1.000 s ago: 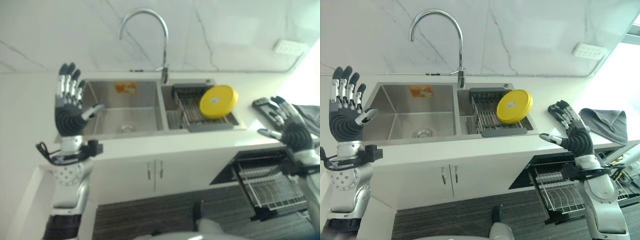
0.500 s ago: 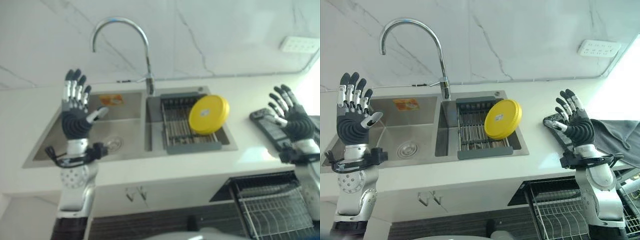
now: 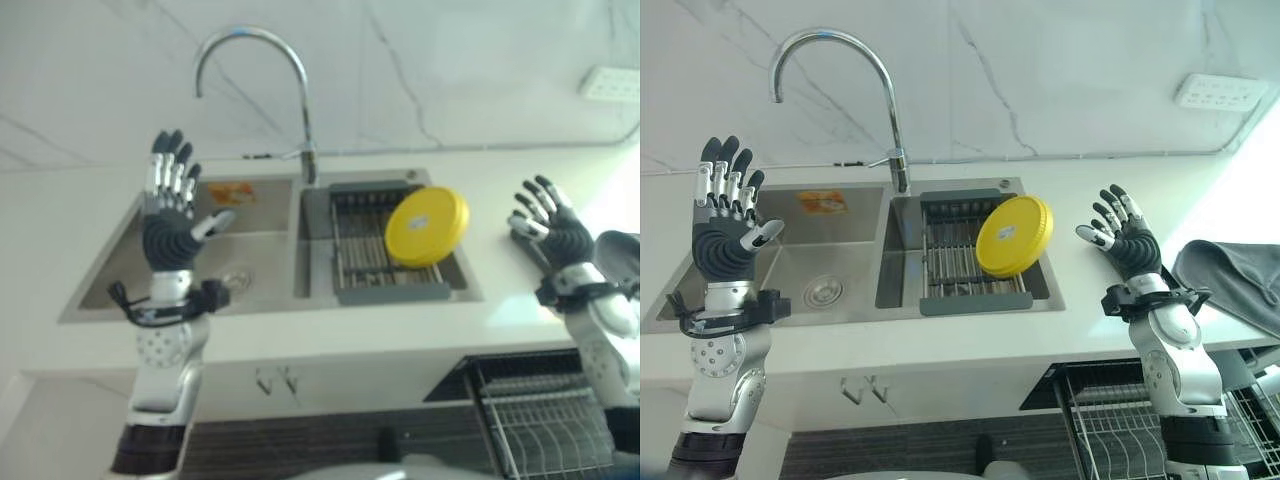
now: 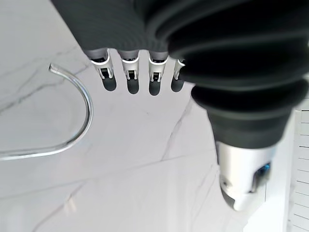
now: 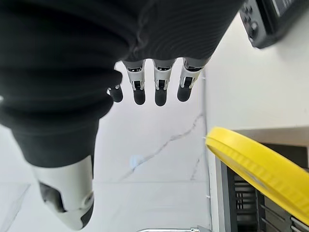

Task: Place the dishes in the dishwasher.

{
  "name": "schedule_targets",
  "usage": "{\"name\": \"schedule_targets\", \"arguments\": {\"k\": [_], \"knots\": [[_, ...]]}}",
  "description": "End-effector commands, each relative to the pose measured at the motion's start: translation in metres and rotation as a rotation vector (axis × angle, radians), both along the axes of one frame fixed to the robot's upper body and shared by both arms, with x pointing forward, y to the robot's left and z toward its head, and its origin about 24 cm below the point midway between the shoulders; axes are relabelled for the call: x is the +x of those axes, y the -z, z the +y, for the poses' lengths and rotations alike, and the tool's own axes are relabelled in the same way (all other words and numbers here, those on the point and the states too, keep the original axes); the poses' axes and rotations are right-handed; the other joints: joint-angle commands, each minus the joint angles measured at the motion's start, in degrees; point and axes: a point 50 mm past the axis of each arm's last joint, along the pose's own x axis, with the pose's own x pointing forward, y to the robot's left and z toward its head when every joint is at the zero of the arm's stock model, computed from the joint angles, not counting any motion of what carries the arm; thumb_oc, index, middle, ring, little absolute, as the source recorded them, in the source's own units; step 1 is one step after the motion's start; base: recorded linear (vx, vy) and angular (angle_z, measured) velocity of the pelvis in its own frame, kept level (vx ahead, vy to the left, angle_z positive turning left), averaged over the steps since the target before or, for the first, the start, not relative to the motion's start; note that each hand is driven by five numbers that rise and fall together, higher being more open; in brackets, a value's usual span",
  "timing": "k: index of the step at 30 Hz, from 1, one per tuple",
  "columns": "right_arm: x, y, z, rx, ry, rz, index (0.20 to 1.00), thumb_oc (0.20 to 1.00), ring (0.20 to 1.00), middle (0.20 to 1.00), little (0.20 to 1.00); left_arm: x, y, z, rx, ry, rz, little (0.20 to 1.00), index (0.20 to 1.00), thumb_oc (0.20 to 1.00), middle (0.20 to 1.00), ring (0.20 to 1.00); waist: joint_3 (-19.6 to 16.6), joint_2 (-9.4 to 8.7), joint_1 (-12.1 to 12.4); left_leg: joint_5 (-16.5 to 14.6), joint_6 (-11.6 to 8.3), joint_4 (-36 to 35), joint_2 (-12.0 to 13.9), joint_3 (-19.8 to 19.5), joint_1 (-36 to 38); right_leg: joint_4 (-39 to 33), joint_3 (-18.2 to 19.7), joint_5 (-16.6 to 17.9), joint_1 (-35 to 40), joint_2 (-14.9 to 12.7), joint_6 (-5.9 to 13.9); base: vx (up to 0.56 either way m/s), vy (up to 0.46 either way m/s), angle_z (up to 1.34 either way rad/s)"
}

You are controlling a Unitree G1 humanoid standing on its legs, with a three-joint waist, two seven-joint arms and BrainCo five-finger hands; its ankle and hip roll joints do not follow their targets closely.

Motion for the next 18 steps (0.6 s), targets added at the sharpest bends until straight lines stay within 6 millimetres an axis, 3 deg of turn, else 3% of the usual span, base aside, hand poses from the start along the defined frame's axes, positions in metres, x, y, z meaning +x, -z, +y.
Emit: {"name": "schedule_targets", "arguments": {"k": [1,8,18], "knots": [[0.009,-0.024,0.005,0.087,-0.025,-0.117,1.000,1.000,1.000,1.000,1.000,0.003,-0.015,-0.001,0.099,0.017,-0.067,1.000,1.000,1.000,1.000,1.000,-2.56,-3.04,0.06,4.88,1.19,-0.42,-1.59,0.36,-3.36,0.10,-1.31,-2.90,5.33,-3.89,3.67,-0.04,-0.006,0.08],[0.019,-0.009,0.007,0.194,0.011,-0.040,1.000,1.000,1.000,1.000,1.000,0.004,-0.012,0.000,0.095,0.018,-0.053,1.000,1.000,1.000,1.000,1.000,-2.89,-3.06,1.72,5.17,0.99,-0.42,-1.48,-0.11,-3.76,0.10,-2.80,-3.39,5.94,-4.12,3.48,-0.02,0.006,0.10],[0.023,-0.010,0.002,0.191,0.051,-0.021,1.000,1.000,1.000,1.000,1.000,0.006,-0.012,0.002,0.097,0.008,-0.047,1.000,1.000,1.000,1.000,1.000,-2.90,-2.83,2.47,5.37,1.19,-0.42,-1.74,-0.41,-4.22,0.10,-3.05,-3.73,6.32,-4.24,3.46,0.00,0.010,0.00]]}}
